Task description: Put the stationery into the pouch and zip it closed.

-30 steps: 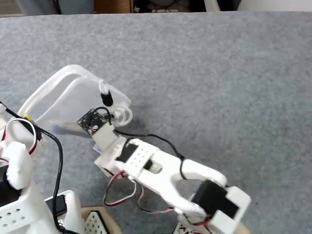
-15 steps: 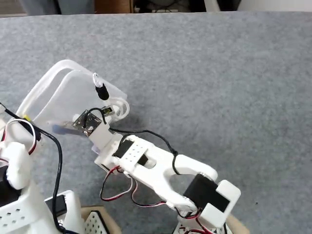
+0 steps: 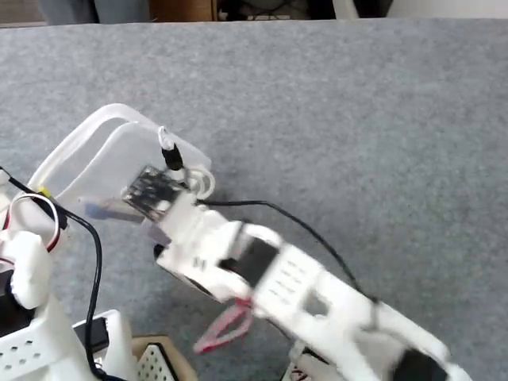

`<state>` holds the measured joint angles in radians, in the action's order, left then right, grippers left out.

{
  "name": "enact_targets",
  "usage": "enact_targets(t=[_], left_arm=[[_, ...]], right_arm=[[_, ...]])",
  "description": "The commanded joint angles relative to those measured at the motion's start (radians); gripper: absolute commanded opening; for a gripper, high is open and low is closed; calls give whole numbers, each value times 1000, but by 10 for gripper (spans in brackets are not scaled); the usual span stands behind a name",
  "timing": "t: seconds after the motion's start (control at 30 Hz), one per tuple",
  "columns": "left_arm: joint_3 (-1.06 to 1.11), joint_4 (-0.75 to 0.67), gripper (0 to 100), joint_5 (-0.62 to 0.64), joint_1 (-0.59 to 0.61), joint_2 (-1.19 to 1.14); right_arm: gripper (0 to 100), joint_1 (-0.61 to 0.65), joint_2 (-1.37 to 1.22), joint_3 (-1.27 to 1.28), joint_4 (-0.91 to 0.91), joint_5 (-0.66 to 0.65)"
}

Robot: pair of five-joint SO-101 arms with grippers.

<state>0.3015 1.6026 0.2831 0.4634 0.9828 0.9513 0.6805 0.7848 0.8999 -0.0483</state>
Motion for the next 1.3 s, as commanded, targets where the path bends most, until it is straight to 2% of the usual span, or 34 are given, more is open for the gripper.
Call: enact_targets(t=[0.0,0.17,0.33,0.53,0.67,0.8,0.93,1.13,1.27], left_arm=[[4,-9,28,0,-47,-8],[39,-8,28,-20,-58,-2],[91,-8,28,-84,-61,0],[88,23,28,-133,-248,0],[107,28,28,-175,-318,0],[130,23,28,-186,-349,0],[125,20,28,-186,-352,0],[127,20,28,-184,-344,0],[134,18,28,-184,-344,0]], right_arm=[[12,6,317,16,48,-11],[12,-34,562,-62,192,-6],[12,-126,593,-268,219,-14],[12,-187,496,-357,3,-14],[12,-187,423,-358,-180,-11],[12,-184,355,-354,-339,-6],[12,-146,283,-332,-358,23],[12,-140,213,-242,-479,32],[12,-146,213,-177,-485,103]])
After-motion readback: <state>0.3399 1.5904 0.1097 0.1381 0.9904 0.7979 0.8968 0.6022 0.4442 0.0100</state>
